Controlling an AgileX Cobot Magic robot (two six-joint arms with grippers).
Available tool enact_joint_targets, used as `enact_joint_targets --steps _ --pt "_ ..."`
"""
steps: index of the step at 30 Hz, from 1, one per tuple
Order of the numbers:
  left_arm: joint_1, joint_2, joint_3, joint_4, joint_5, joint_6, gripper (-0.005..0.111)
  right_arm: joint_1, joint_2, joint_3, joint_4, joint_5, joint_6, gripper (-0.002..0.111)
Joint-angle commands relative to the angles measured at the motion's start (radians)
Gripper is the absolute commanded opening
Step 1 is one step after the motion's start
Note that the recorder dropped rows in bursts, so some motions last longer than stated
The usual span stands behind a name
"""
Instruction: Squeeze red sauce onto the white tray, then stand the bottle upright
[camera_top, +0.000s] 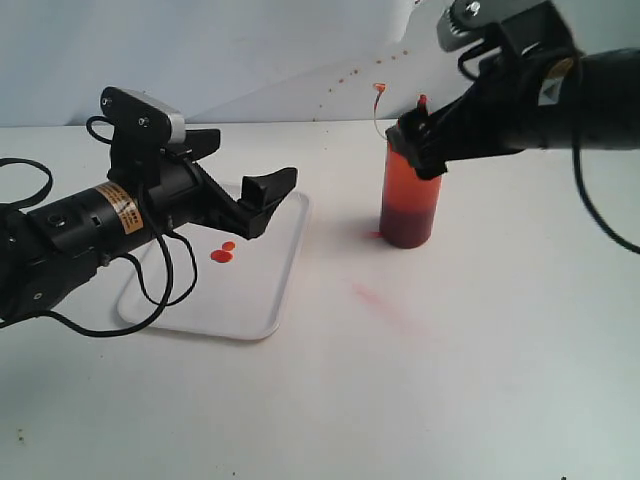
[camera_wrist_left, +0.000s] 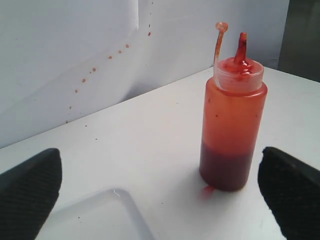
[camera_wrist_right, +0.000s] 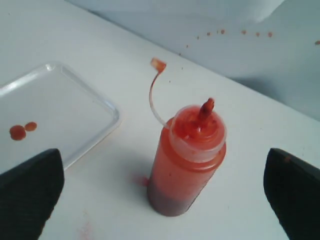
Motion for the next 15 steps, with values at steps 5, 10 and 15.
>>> enact_joint_targets --steps 5,10,15 --pt "-0.005 -0.04 -0.004 0.016 0.03 0.005 0.072 0.002 -0.366 0.153 -0.01 -0.012 -0.066 0.09" --pt "-0.005 -0.183 -0.002 0.12 0.206 -0.033 -0.001 0.002 -0.536 0.3 -0.01 -0.093 -0.053 0.021" --pt "-0.005 -0.378 0.039 0.123 0.37 -0.125 0.0 0.0 -0.638 0.35 -0.006 -0.097 -0.027 0.0"
